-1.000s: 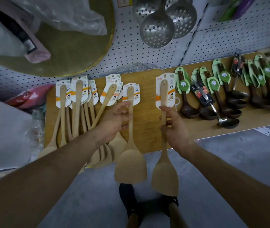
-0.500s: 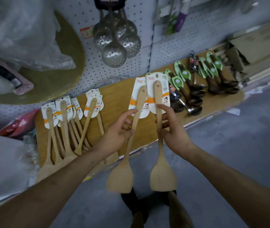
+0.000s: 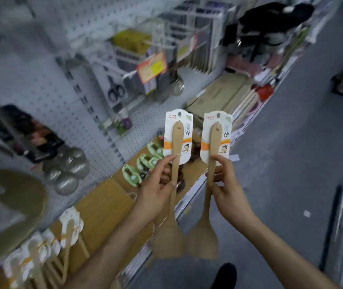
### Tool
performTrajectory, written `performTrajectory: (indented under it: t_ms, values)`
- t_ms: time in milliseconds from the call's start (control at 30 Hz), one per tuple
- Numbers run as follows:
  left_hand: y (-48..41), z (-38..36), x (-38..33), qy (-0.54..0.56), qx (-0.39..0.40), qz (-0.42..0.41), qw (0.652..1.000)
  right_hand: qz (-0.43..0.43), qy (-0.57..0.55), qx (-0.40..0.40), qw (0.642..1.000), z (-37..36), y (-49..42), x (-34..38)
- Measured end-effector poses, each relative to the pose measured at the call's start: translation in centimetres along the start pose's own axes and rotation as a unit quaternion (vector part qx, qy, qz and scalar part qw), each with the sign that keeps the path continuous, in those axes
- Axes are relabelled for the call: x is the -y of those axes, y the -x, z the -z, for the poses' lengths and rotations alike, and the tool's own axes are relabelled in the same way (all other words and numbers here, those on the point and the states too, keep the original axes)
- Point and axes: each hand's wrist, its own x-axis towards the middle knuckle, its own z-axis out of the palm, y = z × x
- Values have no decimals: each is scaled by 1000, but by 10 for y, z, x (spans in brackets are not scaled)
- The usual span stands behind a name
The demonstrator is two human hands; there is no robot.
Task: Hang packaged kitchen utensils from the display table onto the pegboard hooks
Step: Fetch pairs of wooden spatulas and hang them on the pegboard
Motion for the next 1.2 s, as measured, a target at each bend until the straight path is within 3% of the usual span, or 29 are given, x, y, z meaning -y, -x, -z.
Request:
performTrajectory:
  t_ms: [267, 467, 1200]
  values:
    - [-126, -83, -135, -50, 46, -136, 988, 70, 14, -84, 994, 171, -78, 43]
    - [-196, -147, -205, -58, 46, -177, 981, 75, 67, -112, 989, 273, -110, 50]
    - [-499, -337, -234, 1, 187, -190, 964, -41, 92, -220, 970, 453, -300, -65]
